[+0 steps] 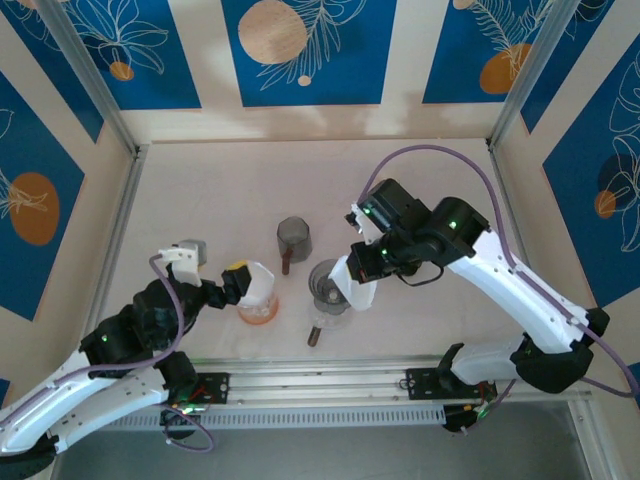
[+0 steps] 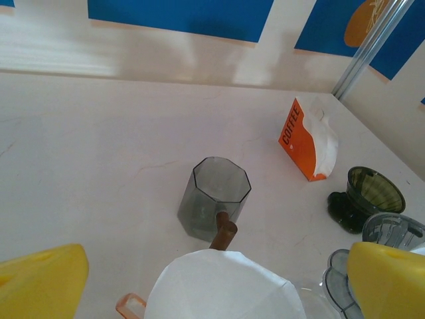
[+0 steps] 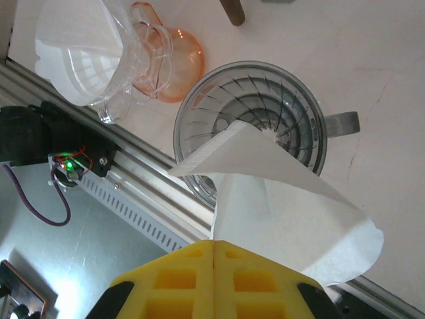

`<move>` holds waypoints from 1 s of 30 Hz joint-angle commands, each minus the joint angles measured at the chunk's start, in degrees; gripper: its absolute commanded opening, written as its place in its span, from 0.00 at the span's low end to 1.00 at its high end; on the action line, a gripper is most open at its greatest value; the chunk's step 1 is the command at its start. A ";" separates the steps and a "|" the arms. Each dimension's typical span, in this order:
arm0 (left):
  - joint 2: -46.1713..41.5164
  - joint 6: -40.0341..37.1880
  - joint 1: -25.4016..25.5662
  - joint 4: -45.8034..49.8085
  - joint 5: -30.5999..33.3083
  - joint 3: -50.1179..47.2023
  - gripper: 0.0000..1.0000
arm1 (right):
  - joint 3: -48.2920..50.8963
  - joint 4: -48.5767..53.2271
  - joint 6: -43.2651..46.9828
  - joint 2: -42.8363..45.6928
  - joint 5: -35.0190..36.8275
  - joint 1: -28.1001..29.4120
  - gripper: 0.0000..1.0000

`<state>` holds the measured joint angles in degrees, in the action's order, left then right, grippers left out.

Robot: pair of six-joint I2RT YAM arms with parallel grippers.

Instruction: Place the coffee filter in the dripper

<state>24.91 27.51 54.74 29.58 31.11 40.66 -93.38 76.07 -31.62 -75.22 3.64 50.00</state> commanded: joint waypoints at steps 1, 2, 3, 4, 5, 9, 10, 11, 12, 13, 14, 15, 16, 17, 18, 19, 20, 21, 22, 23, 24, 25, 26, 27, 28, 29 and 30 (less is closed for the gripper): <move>-0.78 -0.11 -0.42 0.17 -0.84 0.58 1.00 | -2.86 3.17 2.05 -2.40 -2.84 -0.49 0.00; -0.91 -0.17 -0.36 0.16 -0.96 0.73 1.00 | -3.25 3.35 2.41 -3.15 -3.01 -0.74 0.00; -0.93 -0.26 -0.41 0.18 -1.05 0.74 1.00 | -3.73 3.44 2.87 -4.12 -3.32 -1.08 0.00; -1.10 -0.33 -0.41 0.20 -1.16 0.81 1.00 | -3.96 3.46 3.15 -4.59 -3.44 -1.28 0.00; -1.11 -0.34 -0.41 0.21 -1.38 0.86 1.00 | -4.35 3.21 3.47 -5.41 -3.63 -1.46 0.00; -0.83 -0.78 -0.42 0.30 -2.50 1.41 1.00 | -5.66 1.70 4.59 -8.43 -5.27 -1.75 0.00; -0.63 -0.92 -0.38 0.44 -2.71 1.56 1.00 | -6.03 1.34 4.81 -9.15 -5.68 -1.75 0.00; -0.45 -0.96 -0.39 0.47 -2.95 1.69 1.00 | -6.37 0.79 4.98 -10.10 -6.23 -1.75 0.00; -0.30 -1.05 -0.42 0.56 -3.15 1.86 1.00 | -6.52 0.51 5.22 -10.78 -6.58 -1.76 0.00; -0.13 -1.14 -0.41 0.61 -3.30 2.00 1.00 | -6.73 0.26 5.35 -11.52 -6.84 -1.75 0.00; -0.08 -1.19 -0.42 0.65 -3.47 2.13 1.00 | -6.85 -0.02 5.58 -12.24 -7.11 -1.75 0.00; 0.19 -1.23 -0.45 0.74 -3.65 2.18 1.00 | -6.91 -0.21 5.68 -12.89 -7.34 -1.75 0.00; 0.14 -1.23 -0.38 0.82 -3.78 2.23 1.00 | -6.86 -0.37 5.77 -13.38 -7.47 -1.76 0.00; 0.21 -1.23 -0.34 0.88 -3.86 2.23 1.00 | -6.72 -0.68 5.86 -13.84 -7.51 -1.78 0.00; 0.24 -1.23 -0.35 0.86 -4.01 2.23 1.00 | -6.44 -0.94 5.88 -14.19 -7.43 -1.70 0.00; 0.23 -1.24 -0.42 0.83 -4.05 2.23 1.00 | -6.12 -1.29 5.86 -14.42 -7.35 -1.71 0.00; 0.23 -1.30 -0.40 0.80 -4.16 2.23 1.00 | -5.58 -1.89 5.70 -14.51 -7.26 -1.78 0.00; 0.23 -1.23 -0.42 0.75 -4.19 2.23 1.00 | -4.98 -2.52 5.60 -14.60 -7.29 -1.75 0.00; 0.31 -1.23 -0.37 0.66 -4.23 2.23 1.00 | -4.46 -3.00 5.52 -14.65 -7.26 -1.82 0.00; 0.38 -1.23 -0.42 0.61 -4.34 2.23 1.00 | -3.95 -3.53 5.41 -14.69 -7.32 -1.86 0.00; 0.49 -1.23 -0.36 0.57 -4.48 2.30 1.00 | -3.46 -3.93 5.38 -14.91 -7.19 -1.83 0.00; 0.58 -1.23 -0.42 0.53 -4.59 2.39 1.00 | -3.07 -4.29 5.34 -15.03 -7.08 -1.84 0.00; 0.75 -1.23 -0.38 0.56 -4.74 2.48 1.00 | -2.59 -4.75 5.27 -15.13 -7.08 -1.89 0.00; 0.91 -1.26 -0.37 0.57 -4.90 2.57 1.00 | -1.90 -5.20 5.23 -15.29 -7.19 -1.91 0.00; 1.02 -1.23 -0.42 0.69 -5.01 2.66 1.00 | -1.36 -5.60 5.17 -15.38 -7.23 -1.92 0.00; 1.21 -1.23 -0.37 0.70 -5.14 2.75 1.00 | -0.74 -5.96 5.04 -15.49 -7.36 -1.97 0.00; 1.33 -1.22 -0.41 0.78 -5.23 2.83 1.00 | -0.13 -6.41 4.94 -15.48 -7.32 -1.92 0.00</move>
<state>25.98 26.83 54.74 29.63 26.98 41.65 -95.13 70.96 -27.05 -90.08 -1.98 48.34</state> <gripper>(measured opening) 0.996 0.054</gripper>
